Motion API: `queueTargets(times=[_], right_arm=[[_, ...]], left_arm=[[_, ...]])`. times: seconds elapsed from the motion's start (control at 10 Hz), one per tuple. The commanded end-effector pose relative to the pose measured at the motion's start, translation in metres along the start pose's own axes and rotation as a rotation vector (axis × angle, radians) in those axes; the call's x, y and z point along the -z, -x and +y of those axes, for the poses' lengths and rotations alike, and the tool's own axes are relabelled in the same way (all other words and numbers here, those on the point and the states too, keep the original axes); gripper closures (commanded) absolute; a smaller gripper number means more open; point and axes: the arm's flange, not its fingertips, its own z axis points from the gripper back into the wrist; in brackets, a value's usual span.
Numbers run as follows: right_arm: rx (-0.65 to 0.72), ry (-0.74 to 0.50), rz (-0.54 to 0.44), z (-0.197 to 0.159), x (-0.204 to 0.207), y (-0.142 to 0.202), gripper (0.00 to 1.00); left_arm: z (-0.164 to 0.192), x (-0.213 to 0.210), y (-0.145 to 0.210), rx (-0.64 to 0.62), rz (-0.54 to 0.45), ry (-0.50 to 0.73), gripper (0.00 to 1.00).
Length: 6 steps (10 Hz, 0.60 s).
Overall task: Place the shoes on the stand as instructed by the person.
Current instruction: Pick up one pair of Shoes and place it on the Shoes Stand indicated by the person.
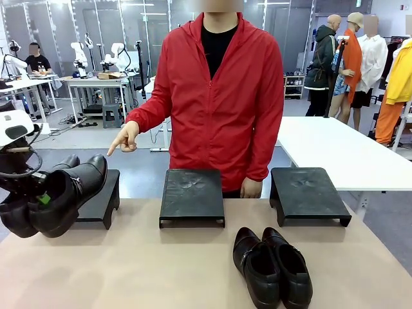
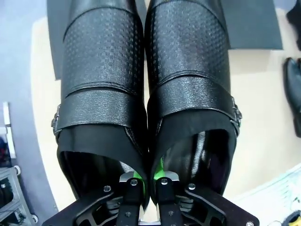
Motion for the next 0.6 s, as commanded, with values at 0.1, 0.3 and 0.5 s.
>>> queueTargets(times=[0.1,0.3,0.5], right_arm=[[-0.009,-0.011,-0.012,0.0012,-0.0007,-0.002,0.0],[-0.009,-0.011,-0.012,0.0012,-0.0007,-0.002,0.0],[-0.009,-0.011,-0.012,0.0012,-0.0007,-0.002,0.0]], left_arm=[[-0.0074,-0.0011,0.0004,0.016,0.02,0.005,1.0],[-0.0074,-0.0011,0.0004,0.016,0.02,0.005,1.0],[-0.0059,0.0072,0.0054,0.013,0.036,0.003,0.93]])
